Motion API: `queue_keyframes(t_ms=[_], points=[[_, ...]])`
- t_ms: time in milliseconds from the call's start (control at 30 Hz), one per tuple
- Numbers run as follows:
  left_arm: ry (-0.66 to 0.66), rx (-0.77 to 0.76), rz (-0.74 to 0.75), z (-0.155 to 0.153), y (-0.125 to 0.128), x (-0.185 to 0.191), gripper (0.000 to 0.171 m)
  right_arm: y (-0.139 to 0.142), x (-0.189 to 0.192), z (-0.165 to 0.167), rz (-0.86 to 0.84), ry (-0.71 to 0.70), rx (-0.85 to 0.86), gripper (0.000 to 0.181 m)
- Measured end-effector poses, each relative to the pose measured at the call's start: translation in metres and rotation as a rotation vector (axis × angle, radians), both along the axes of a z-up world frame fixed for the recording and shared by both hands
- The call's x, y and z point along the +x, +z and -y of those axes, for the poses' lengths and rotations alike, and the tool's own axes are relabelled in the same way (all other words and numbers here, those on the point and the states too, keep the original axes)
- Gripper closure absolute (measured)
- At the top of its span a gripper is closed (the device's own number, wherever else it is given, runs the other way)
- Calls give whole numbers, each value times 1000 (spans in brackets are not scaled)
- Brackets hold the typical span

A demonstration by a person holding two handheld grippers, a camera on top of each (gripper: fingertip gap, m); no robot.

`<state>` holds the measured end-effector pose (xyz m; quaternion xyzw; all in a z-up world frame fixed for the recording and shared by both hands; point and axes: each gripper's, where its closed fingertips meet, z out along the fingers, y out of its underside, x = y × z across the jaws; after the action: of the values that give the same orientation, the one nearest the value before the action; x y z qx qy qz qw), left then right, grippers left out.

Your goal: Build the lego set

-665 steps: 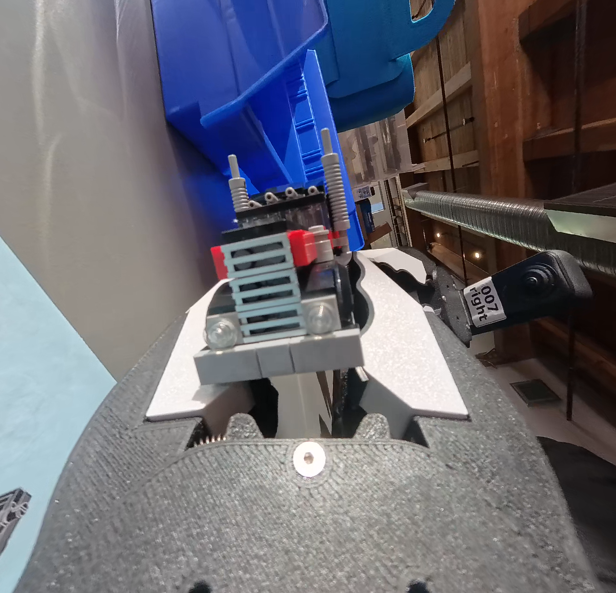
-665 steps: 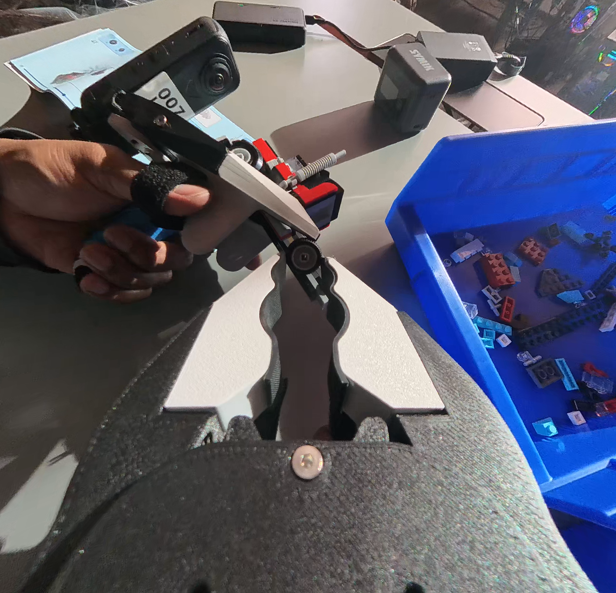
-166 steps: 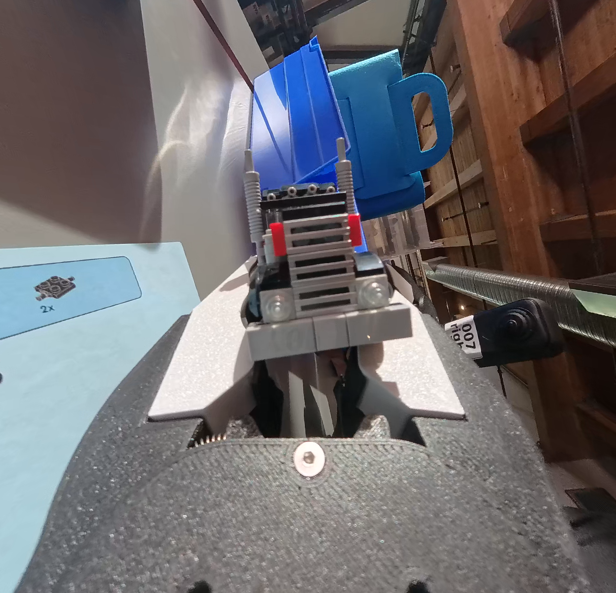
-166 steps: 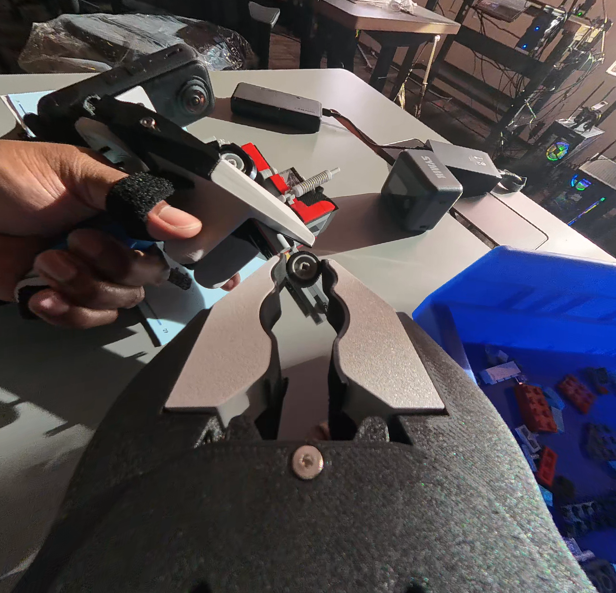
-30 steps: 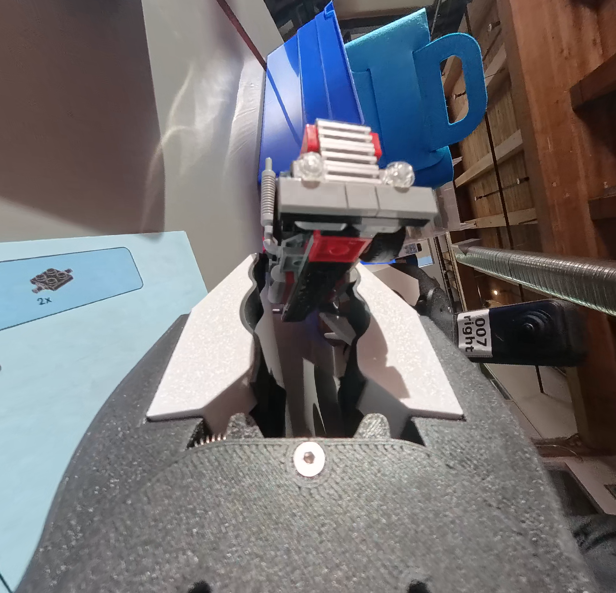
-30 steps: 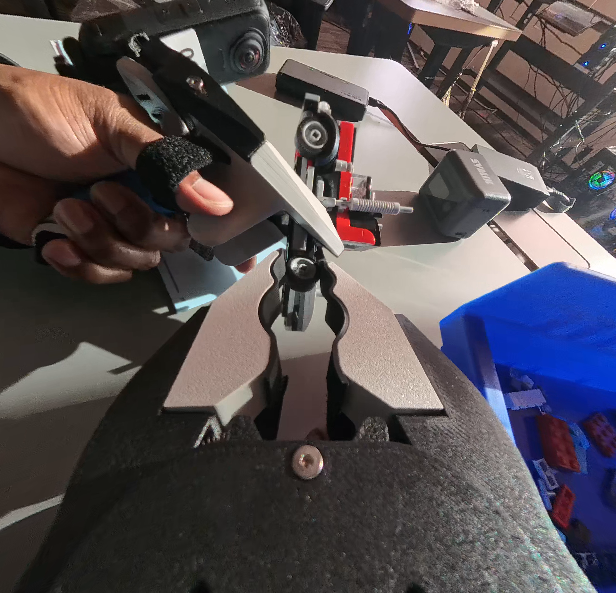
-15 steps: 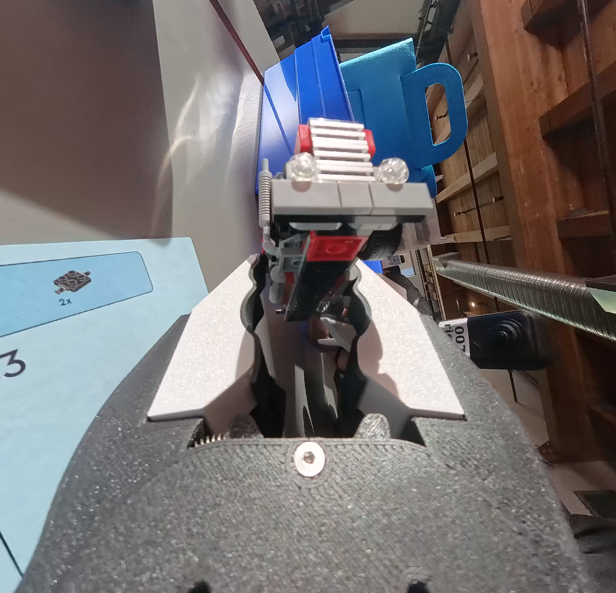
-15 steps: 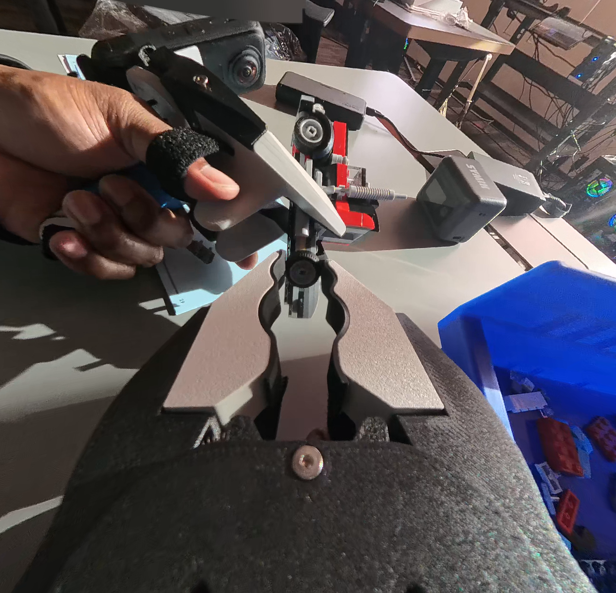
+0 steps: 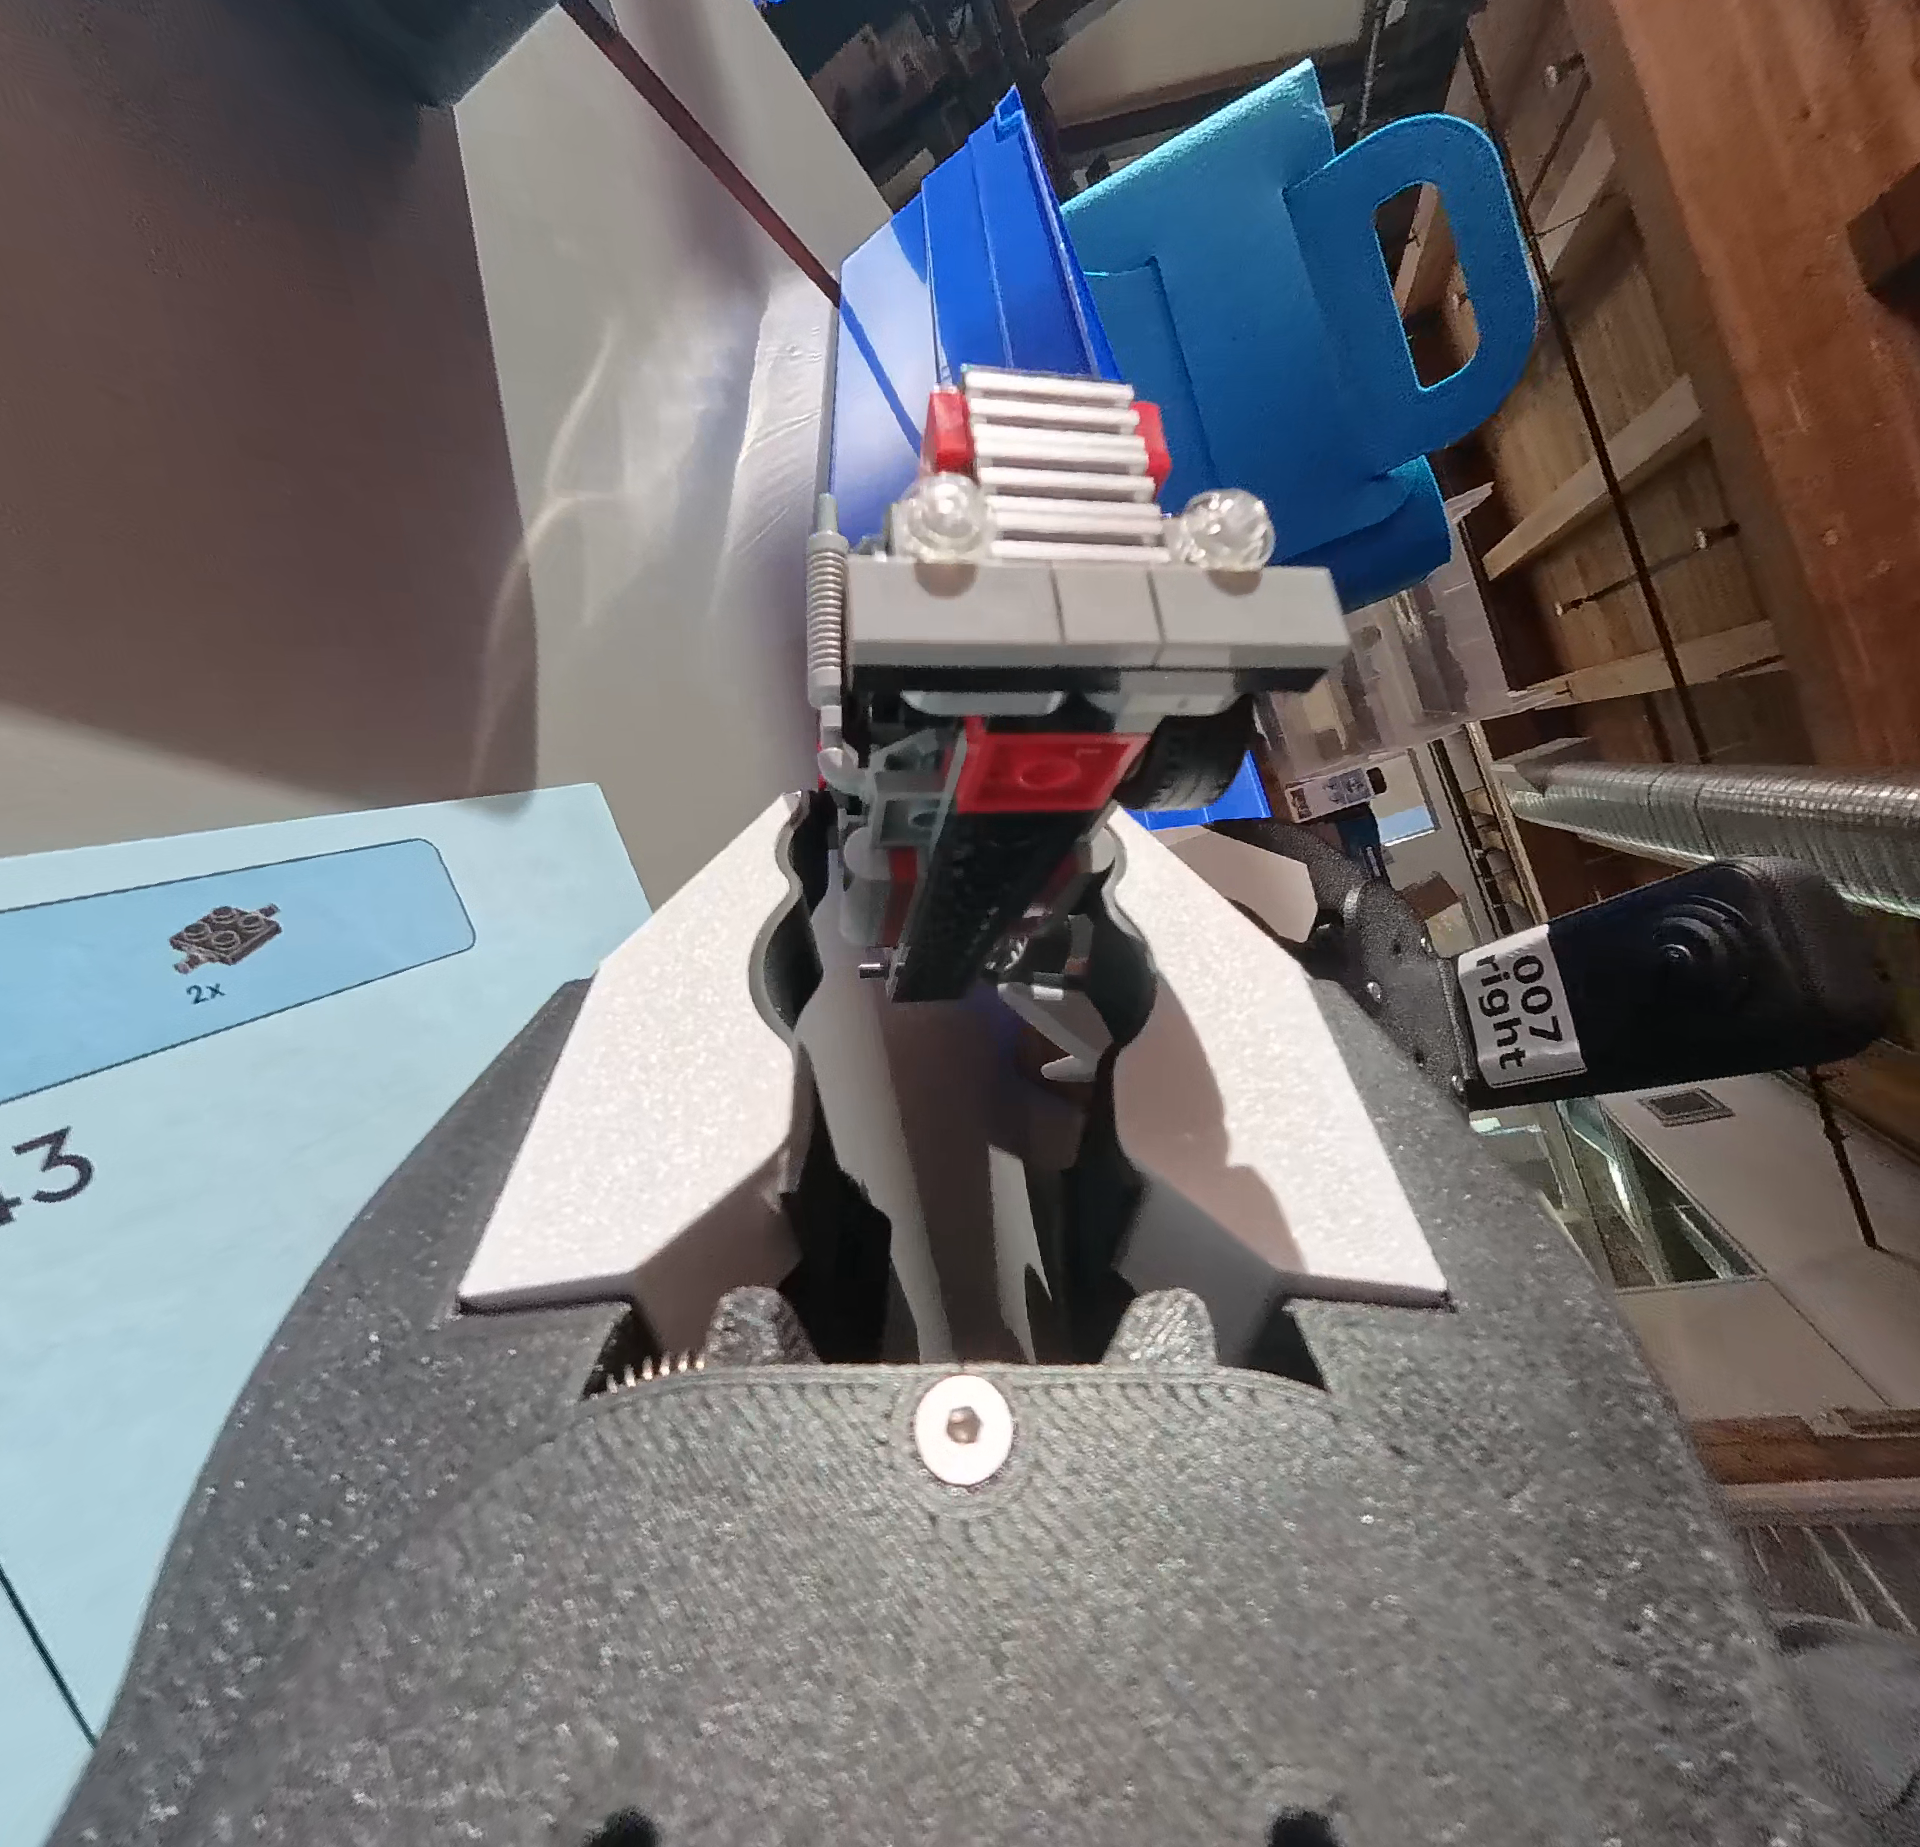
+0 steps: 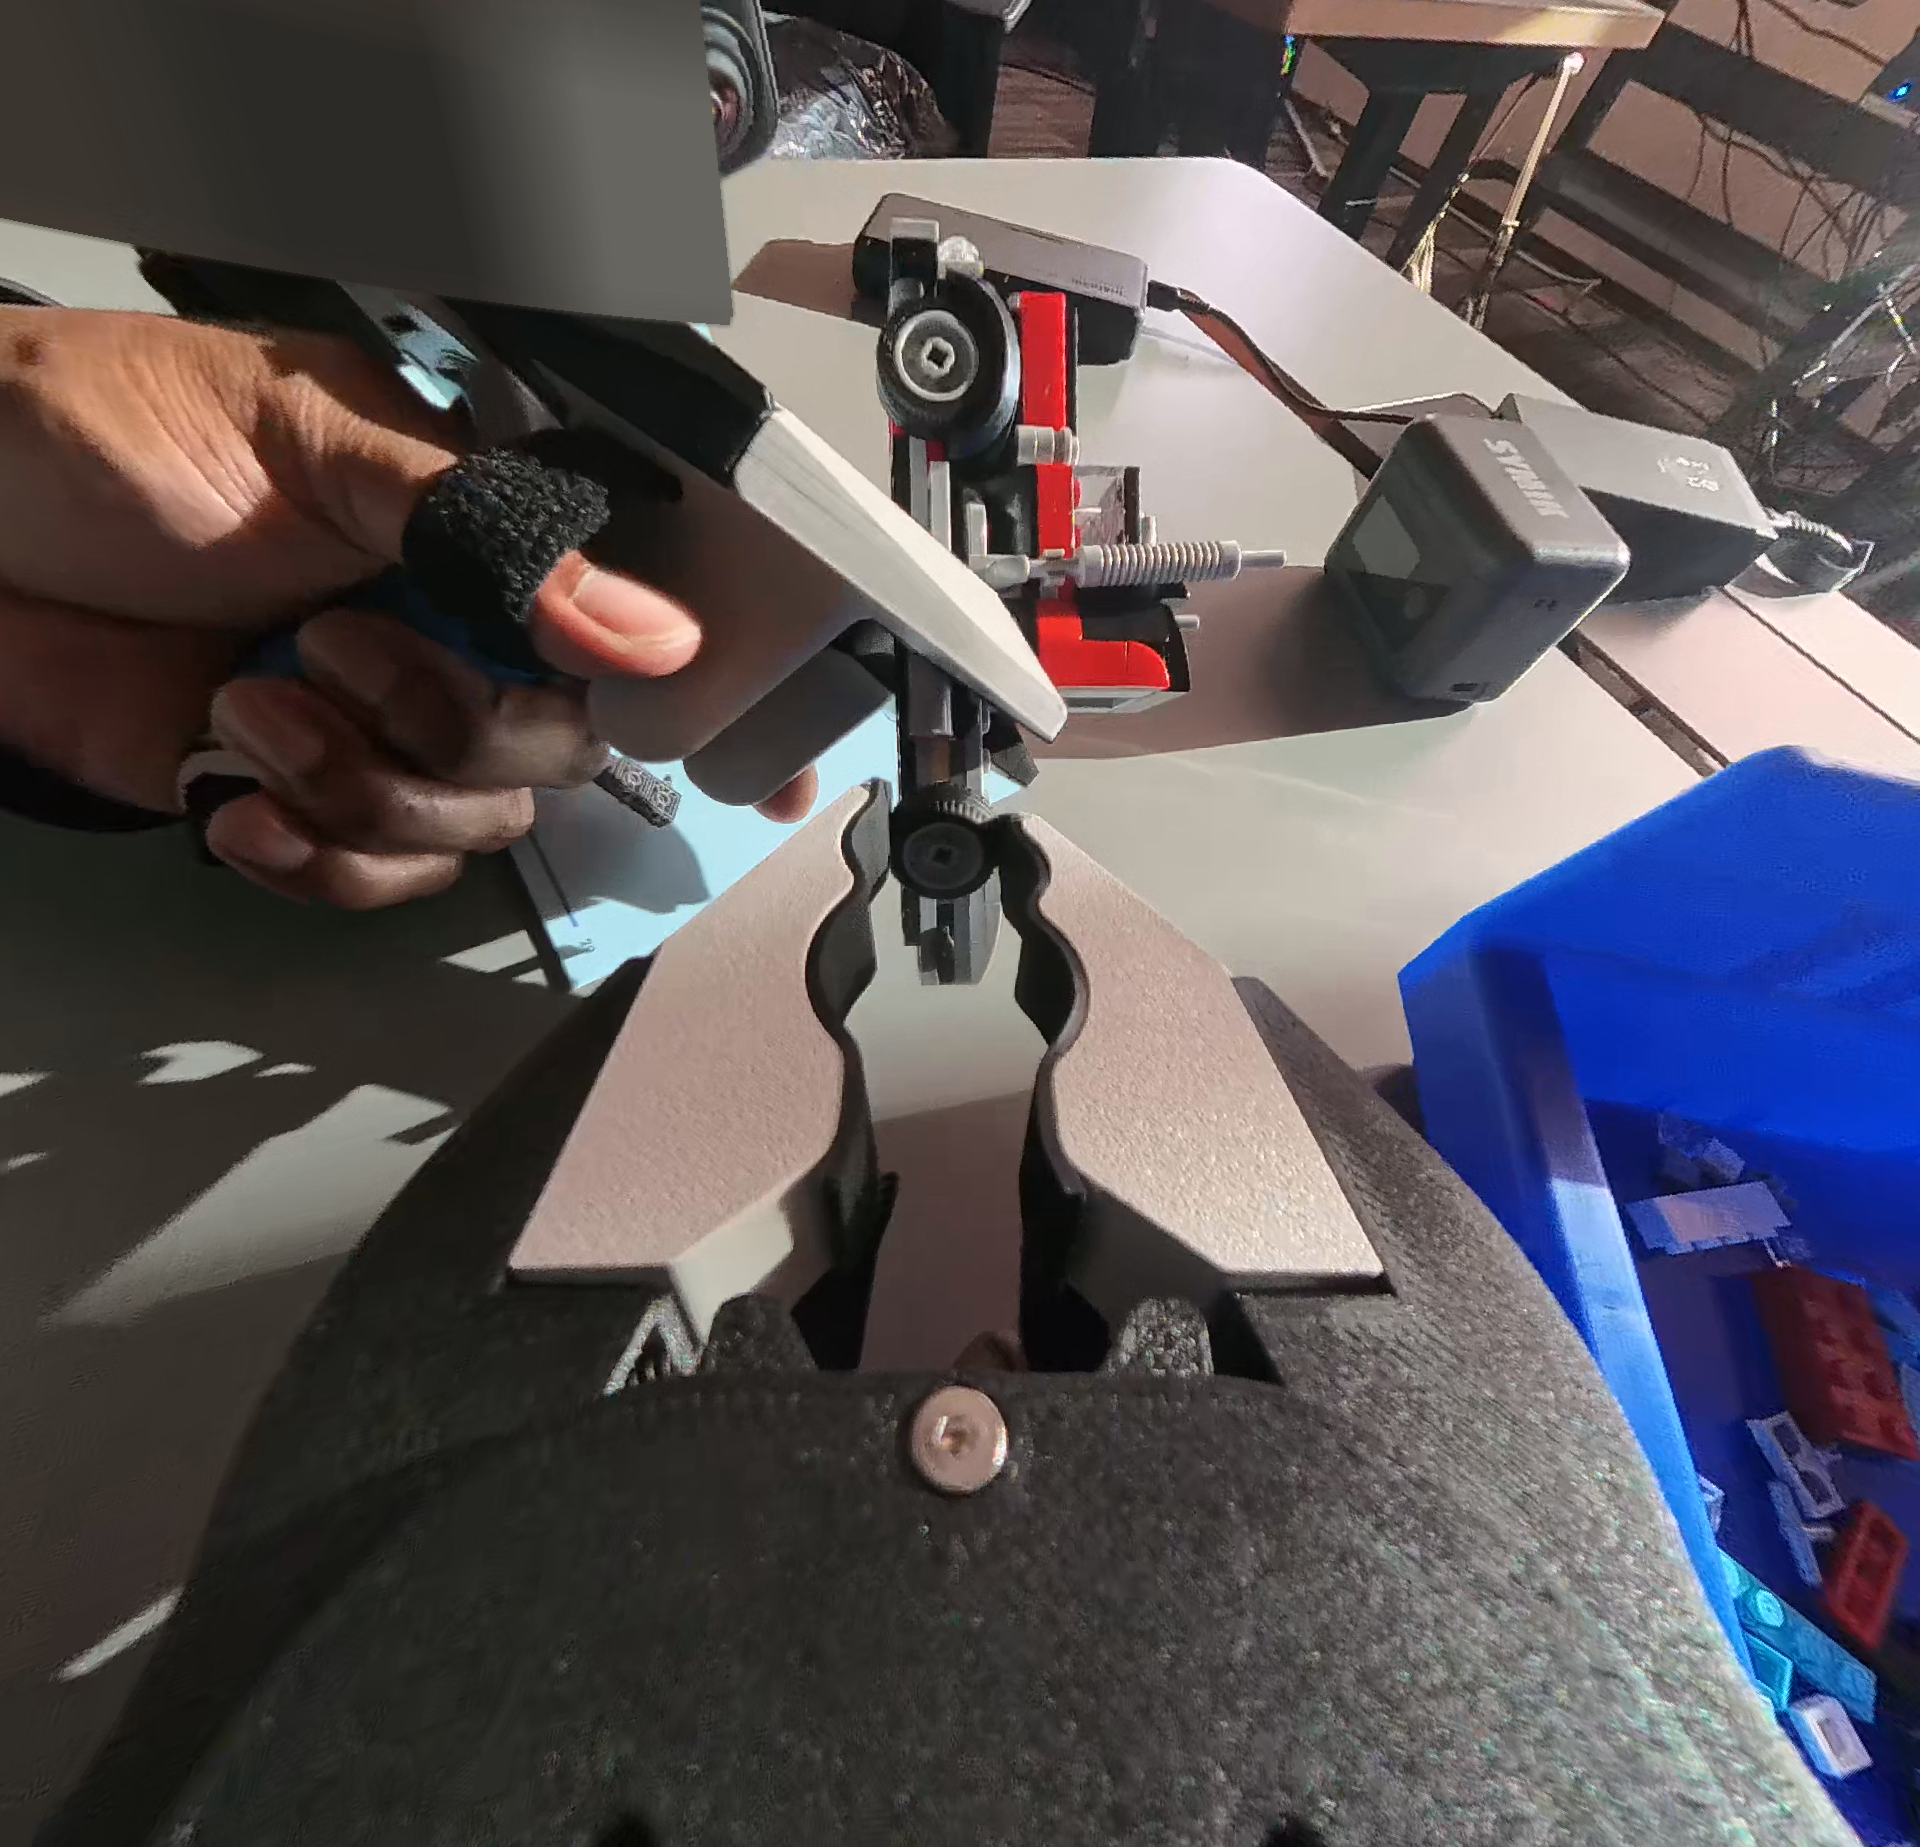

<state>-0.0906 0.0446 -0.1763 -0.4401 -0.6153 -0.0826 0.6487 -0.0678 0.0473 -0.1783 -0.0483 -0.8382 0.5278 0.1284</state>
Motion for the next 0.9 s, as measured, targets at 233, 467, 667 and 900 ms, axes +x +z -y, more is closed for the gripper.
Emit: queue_keyframes(t_ms=[233,467,667,900], points=[[-9,-77,-26,-2,-1,1,122,-2,1,-2,58,1,11,158],[-18,-132,-51,-4,-1,2,122,-2,2,-3,163,11,-27,159],[-8,-189,-76,-3,0,1,122,-3,1,-1,199,-3,-33,159],[-2,-196,-69,-2,-2,1,122,-4,0,0,220,-31,-30,159]])
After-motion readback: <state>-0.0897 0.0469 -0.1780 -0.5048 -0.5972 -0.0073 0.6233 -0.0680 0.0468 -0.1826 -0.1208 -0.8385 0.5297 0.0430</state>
